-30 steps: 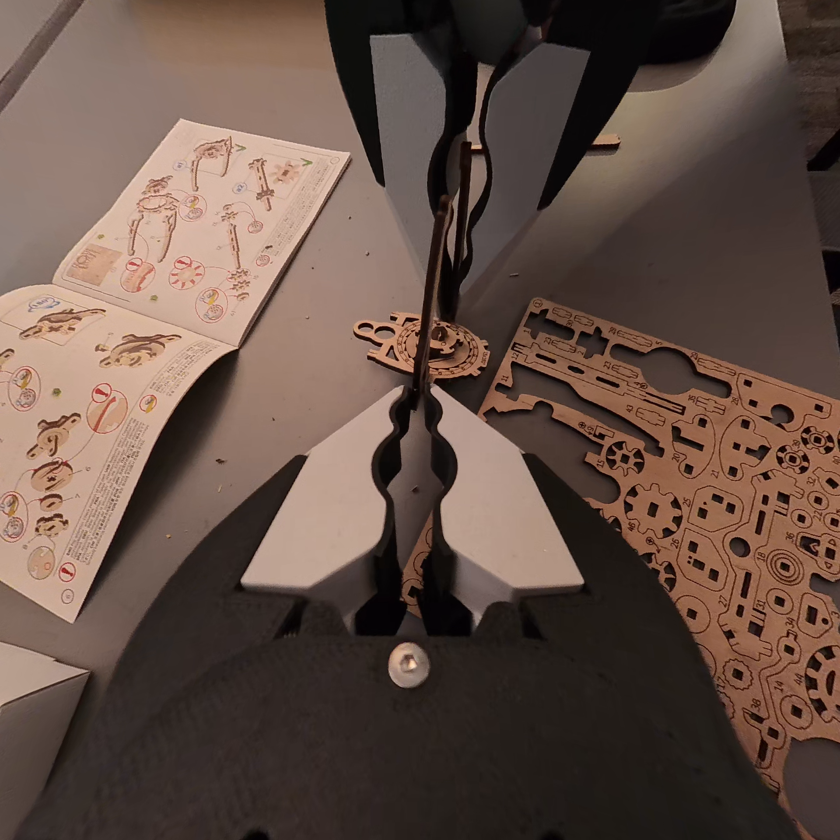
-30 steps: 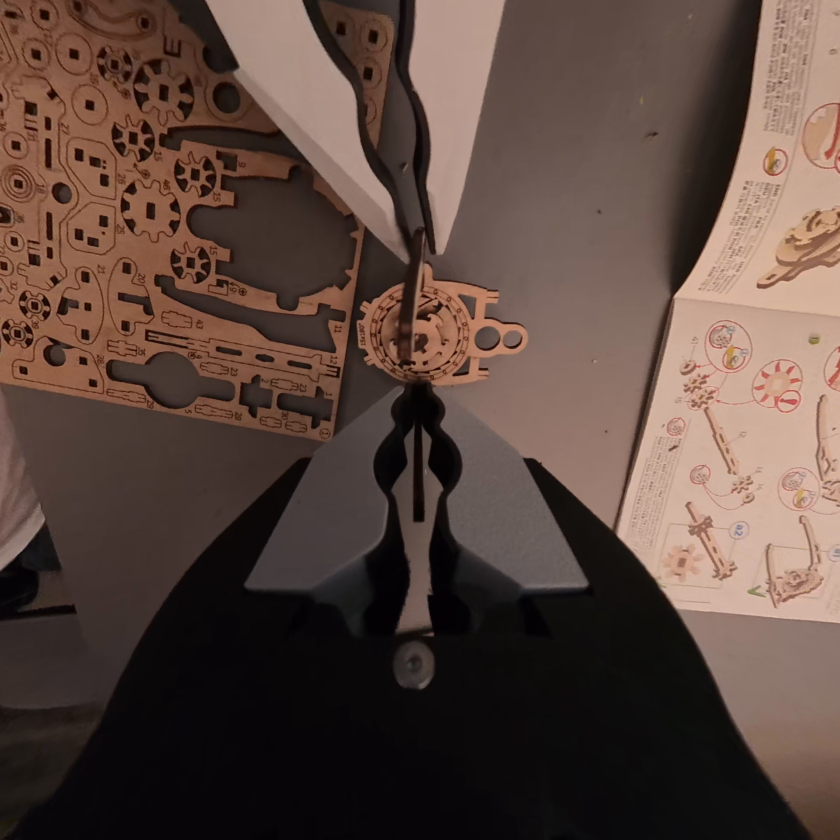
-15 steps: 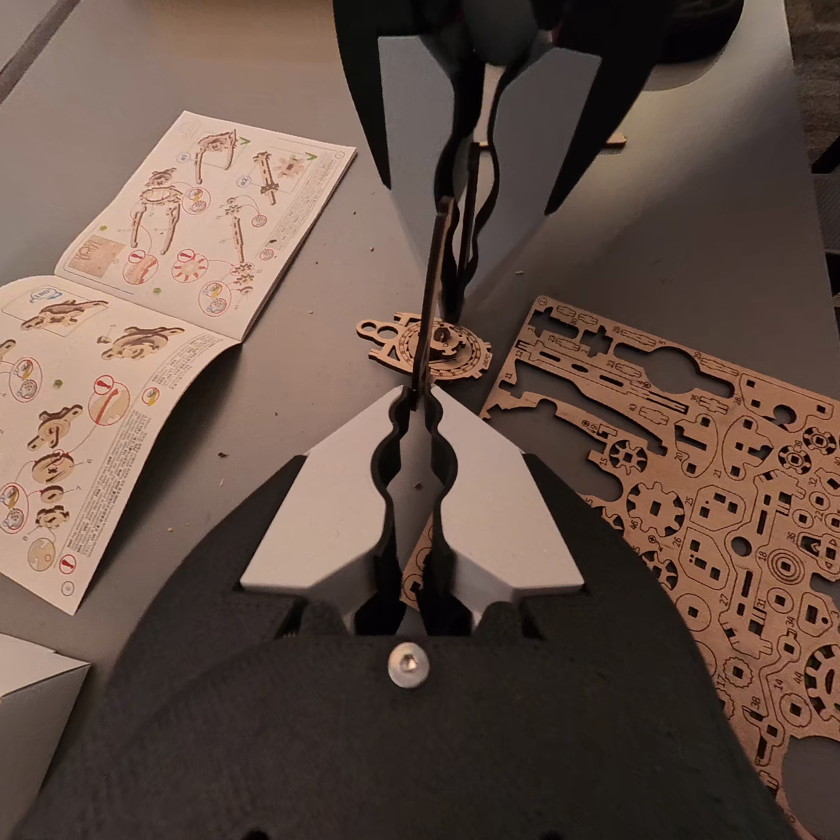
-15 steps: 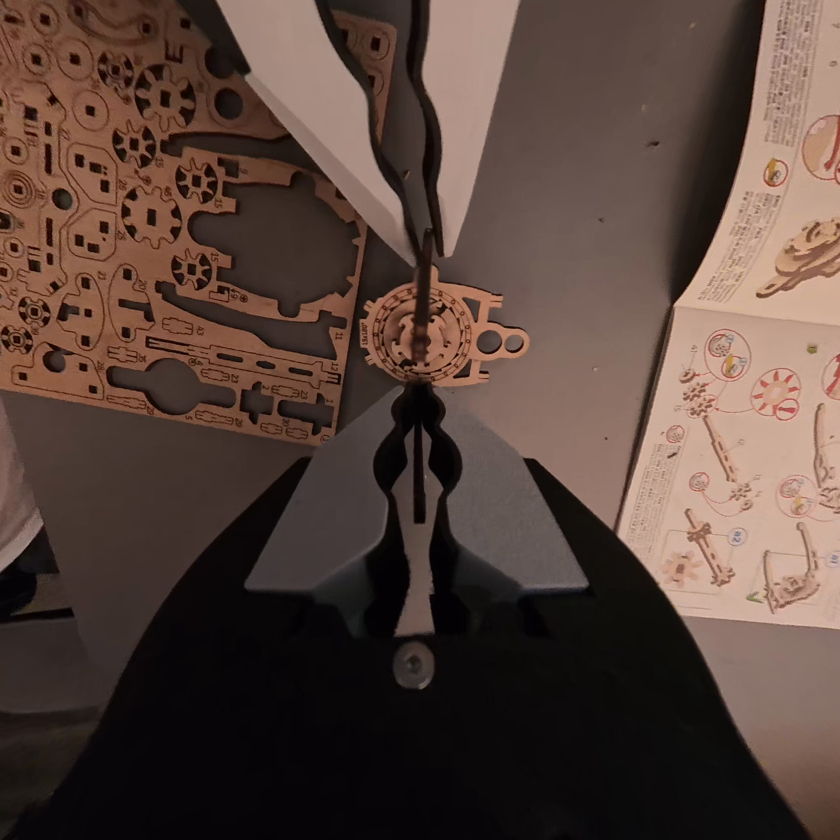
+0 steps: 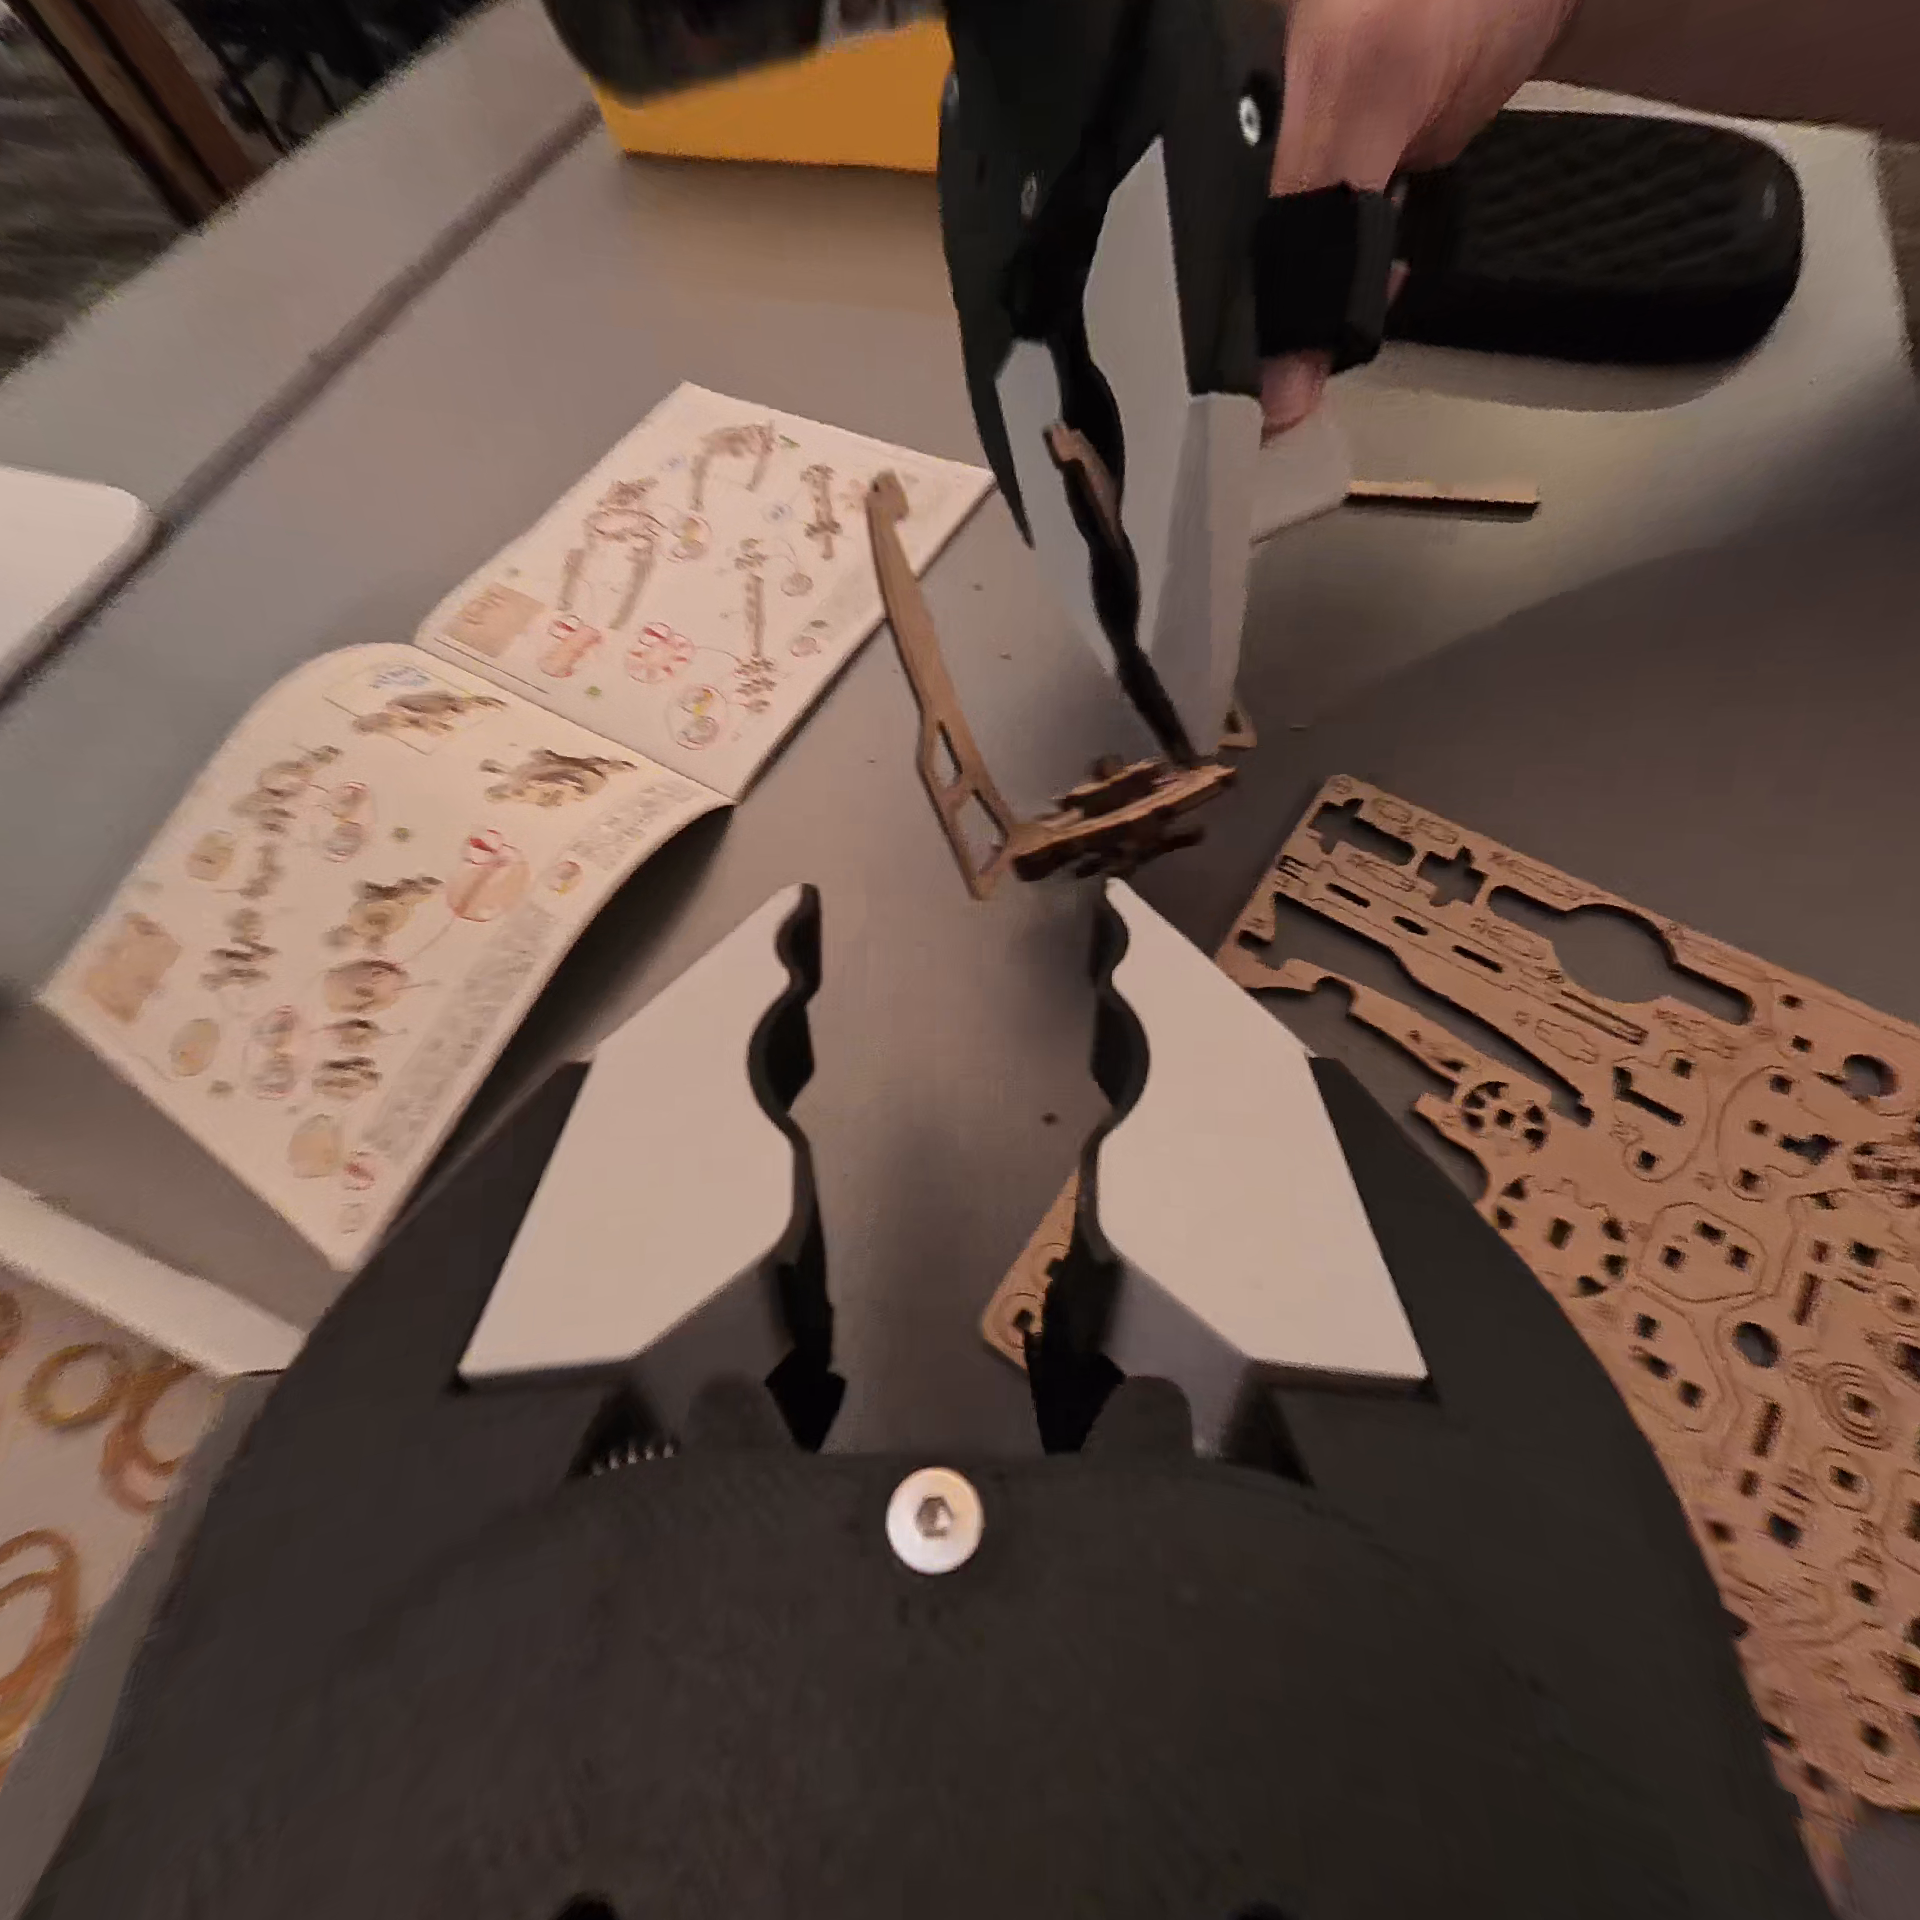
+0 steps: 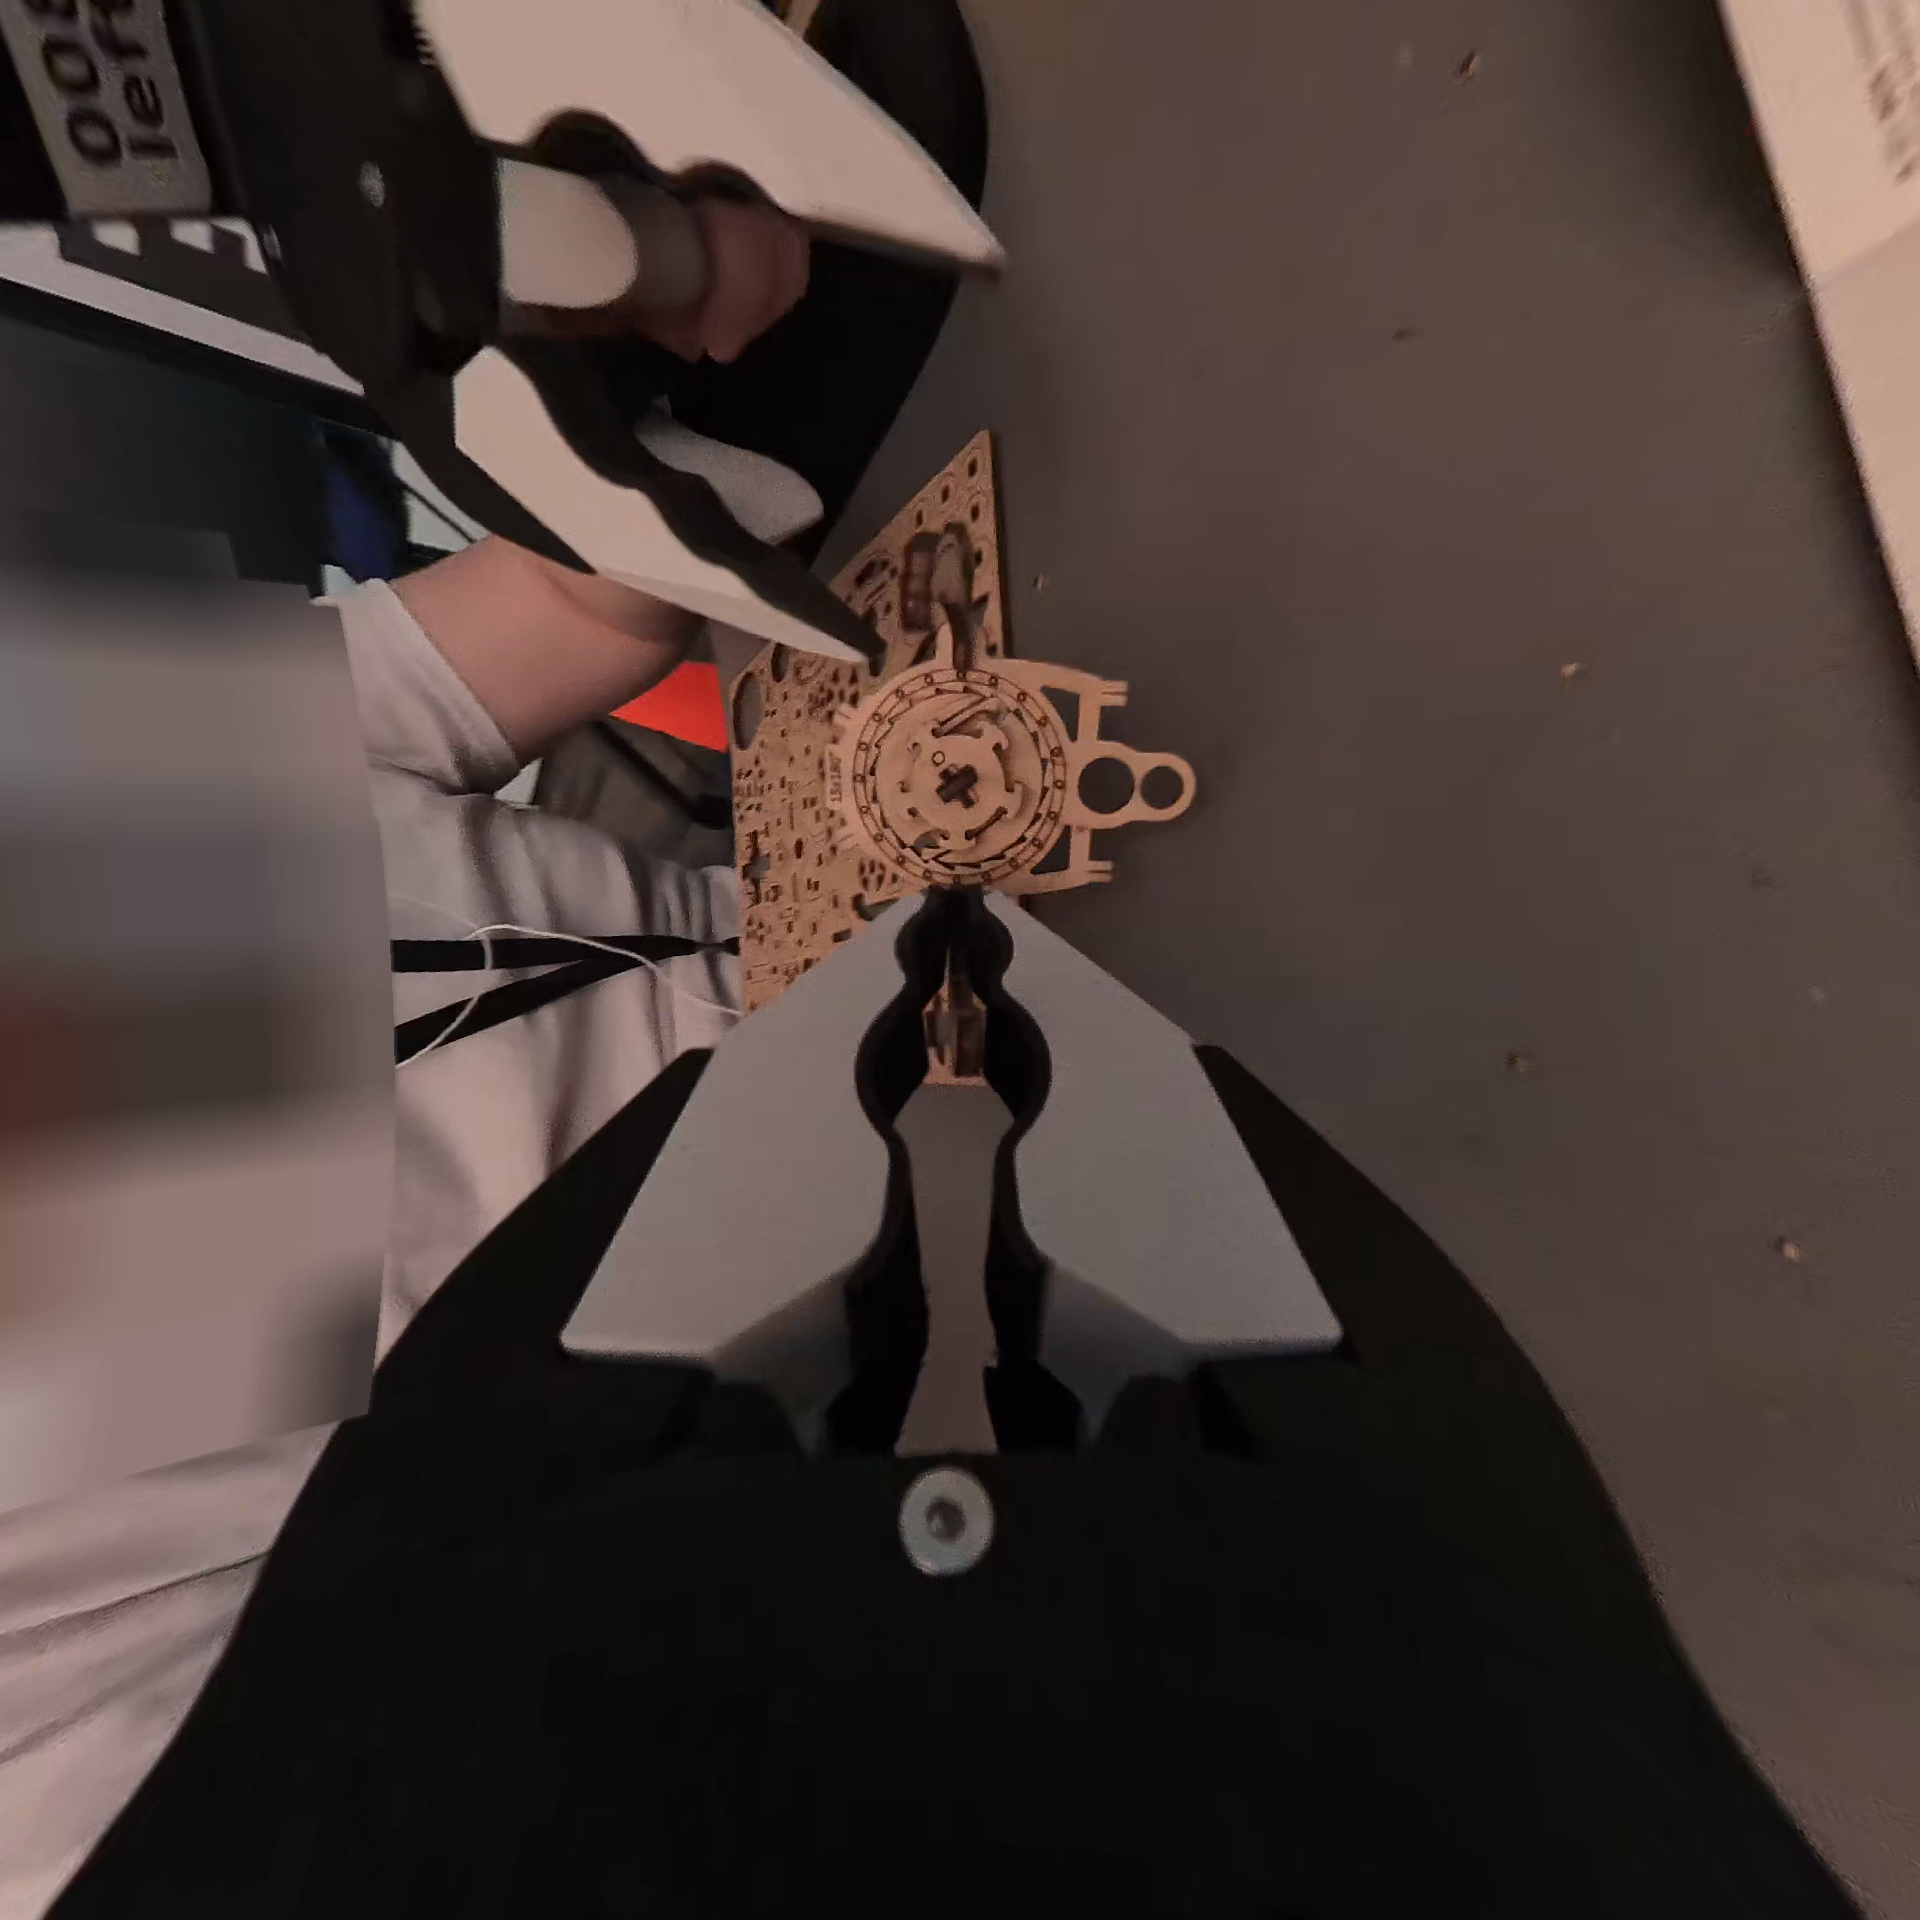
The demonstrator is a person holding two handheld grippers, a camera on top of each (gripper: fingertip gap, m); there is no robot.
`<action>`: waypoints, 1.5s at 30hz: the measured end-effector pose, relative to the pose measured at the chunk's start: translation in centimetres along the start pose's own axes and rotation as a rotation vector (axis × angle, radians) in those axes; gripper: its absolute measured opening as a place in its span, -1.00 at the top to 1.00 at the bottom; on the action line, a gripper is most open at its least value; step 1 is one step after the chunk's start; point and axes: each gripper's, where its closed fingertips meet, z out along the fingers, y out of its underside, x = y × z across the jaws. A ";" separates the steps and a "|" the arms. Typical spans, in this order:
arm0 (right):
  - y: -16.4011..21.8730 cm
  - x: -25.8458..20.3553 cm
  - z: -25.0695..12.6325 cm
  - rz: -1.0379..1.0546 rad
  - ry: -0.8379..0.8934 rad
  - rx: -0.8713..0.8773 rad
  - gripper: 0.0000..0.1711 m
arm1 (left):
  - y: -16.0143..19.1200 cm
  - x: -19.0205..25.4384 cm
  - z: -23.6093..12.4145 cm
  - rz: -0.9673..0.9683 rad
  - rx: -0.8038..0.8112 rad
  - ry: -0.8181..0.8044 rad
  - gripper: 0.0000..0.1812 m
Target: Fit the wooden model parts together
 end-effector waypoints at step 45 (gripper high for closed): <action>-0.1 0.5 0.9 -0.292 0.202 0.048 1.00 | 1.0 5.2 1.9 0.808 -0.037 -0.115 0.78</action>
